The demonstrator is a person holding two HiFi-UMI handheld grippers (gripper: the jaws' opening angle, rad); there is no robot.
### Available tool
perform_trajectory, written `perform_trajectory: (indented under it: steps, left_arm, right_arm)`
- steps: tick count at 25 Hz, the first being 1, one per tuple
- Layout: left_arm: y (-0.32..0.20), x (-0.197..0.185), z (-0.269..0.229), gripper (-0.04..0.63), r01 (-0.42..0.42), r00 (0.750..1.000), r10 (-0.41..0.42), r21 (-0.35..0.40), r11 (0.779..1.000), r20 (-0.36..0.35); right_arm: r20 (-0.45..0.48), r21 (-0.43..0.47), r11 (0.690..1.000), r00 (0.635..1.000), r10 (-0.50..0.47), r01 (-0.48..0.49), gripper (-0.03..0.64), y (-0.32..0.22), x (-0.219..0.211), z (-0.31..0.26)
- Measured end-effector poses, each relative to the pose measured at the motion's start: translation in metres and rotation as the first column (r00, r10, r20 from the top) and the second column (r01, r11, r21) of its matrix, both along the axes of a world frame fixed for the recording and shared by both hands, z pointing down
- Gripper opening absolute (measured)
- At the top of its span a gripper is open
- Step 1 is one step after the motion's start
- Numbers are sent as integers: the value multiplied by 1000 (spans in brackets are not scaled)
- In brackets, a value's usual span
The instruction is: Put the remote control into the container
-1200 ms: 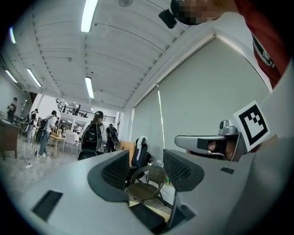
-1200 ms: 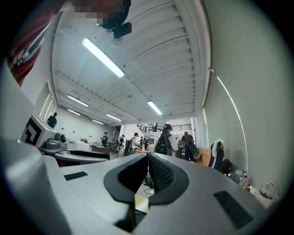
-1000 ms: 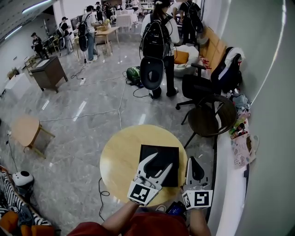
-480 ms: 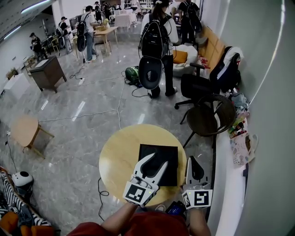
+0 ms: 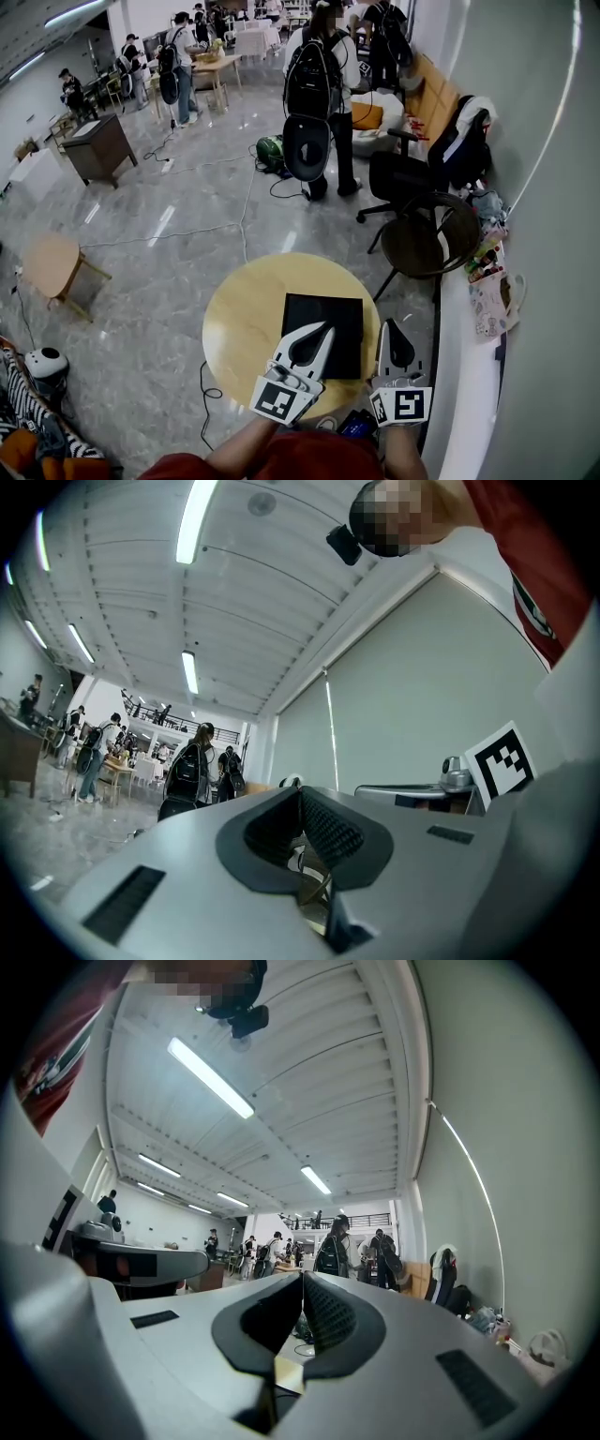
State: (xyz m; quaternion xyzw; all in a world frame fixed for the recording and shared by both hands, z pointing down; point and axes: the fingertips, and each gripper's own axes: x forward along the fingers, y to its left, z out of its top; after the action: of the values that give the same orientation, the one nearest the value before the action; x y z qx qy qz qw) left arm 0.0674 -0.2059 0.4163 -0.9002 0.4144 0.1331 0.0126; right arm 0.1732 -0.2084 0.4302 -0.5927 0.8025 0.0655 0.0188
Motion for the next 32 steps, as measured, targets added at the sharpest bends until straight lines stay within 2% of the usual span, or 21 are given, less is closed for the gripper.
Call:
perform_trajectory:
  steps: [5,23,27,32]
  left_arm:
    - [2,-2,-2,19,11,1000,-11,19,1000,2]
    - [-2,-11,6,18,44,999,-44,-10,999,11]
    - [-4,-12,14,18,51,998,-50,-32,998,43]
    - [4,-16,10,18,50,999,-49,-18,999,7]
  right_arm:
    - [5,-1,1000,1000,-5,5,23,0,-2,-1]
    - [-8,3,1000,1000,-6,6,23,3,-5,0]
    - [-9,10,1000,1000,-10,10,23,2,-3,-3]
    - [-15,9,1000,1000,-14,14,23,11,-8,-1]
